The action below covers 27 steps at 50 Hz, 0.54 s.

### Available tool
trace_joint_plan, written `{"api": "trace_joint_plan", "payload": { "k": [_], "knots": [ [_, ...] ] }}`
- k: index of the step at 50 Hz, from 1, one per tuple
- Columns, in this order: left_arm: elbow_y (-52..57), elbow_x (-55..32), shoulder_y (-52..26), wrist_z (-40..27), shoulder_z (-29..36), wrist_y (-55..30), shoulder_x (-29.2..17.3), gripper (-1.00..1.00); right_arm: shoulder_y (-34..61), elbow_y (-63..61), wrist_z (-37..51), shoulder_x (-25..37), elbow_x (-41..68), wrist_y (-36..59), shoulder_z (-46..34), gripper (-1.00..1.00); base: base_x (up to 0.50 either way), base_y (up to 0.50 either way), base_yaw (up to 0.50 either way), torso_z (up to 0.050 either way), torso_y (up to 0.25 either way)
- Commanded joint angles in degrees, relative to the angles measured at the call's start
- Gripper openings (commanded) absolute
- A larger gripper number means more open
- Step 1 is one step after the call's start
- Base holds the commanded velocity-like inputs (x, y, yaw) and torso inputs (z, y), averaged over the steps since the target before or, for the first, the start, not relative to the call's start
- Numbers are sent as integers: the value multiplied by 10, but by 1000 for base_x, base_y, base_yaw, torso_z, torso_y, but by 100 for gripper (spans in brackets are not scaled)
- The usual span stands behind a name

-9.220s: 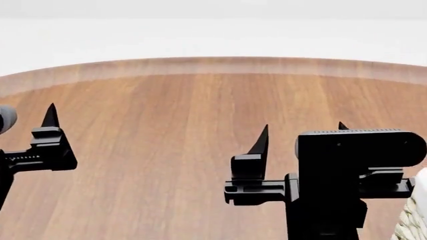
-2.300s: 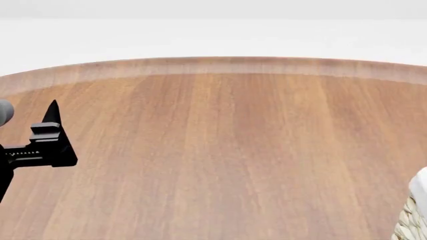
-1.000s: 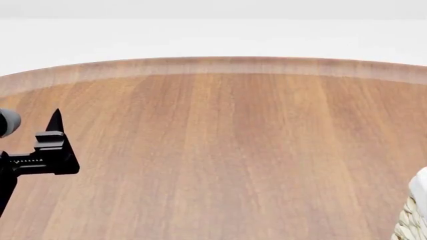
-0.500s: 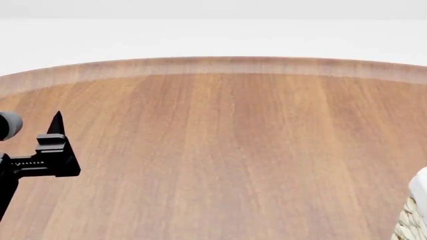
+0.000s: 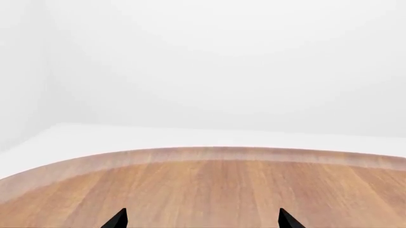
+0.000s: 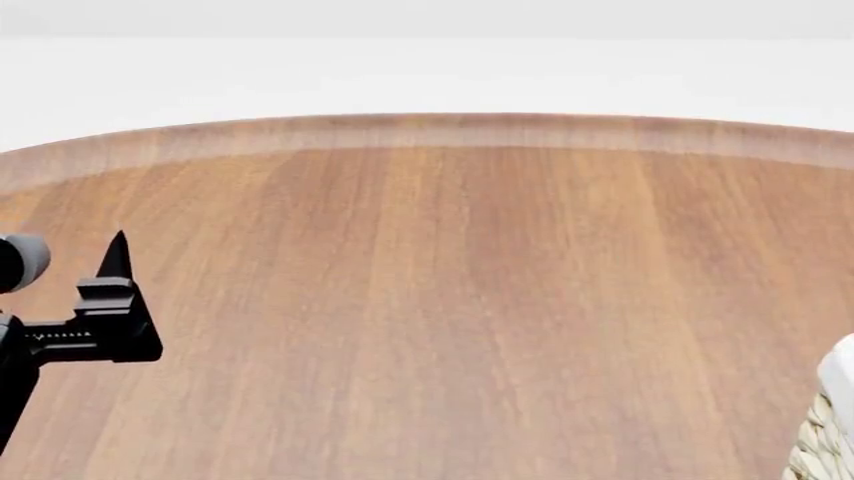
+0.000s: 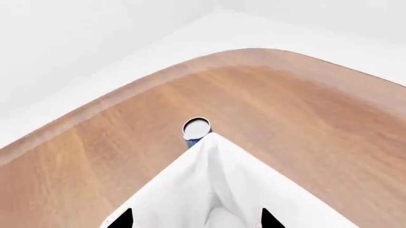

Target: Pick the milk and place it in the basket.

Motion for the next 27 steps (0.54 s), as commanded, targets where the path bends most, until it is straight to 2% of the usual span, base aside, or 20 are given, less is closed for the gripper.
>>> {"api": "trace_joint_plan", "payload": {
  "k": [1,10,14,15,17,20,23,27],
  "knots": [
    [-3,-1,2,0,1,5,-3,100,44,-8,-14,2,-25,-11,2,100,0,0,0,0,0],
    [-2,-5,3,-2,1,5,-4,100,55,-12,-10,-7,-35,14,17,100,0,0,0,0,0],
    [-3,-5,0,-3,1,5,-4,100,105,-10,-15,-66,-76,86,38,100,0,0,0,0,0],
    [-3,-7,-1,-5,0,3,-3,100,150,-11,-12,-109,-107,137,36,100,0,0,0,0,0],
    [-1,-8,-2,-6,1,2,-2,100,184,-14,-7,-151,-136,167,29,100,0,0,0,0,0],
    [0,-11,-5,-8,2,0,0,100,212,-35,2,-210,-177,184,12,100,0,0,0,0,0],
    [-1,-11,-7,-9,3,1,1,100,205,-74,11,-261,-208,162,1,100,0,0,0,0,0],
    [1,-16,-12,-12,1,-3,1,100,199,-108,28,-295,-235,159,-16,100,0,0,0,0,0]
  ]
}}
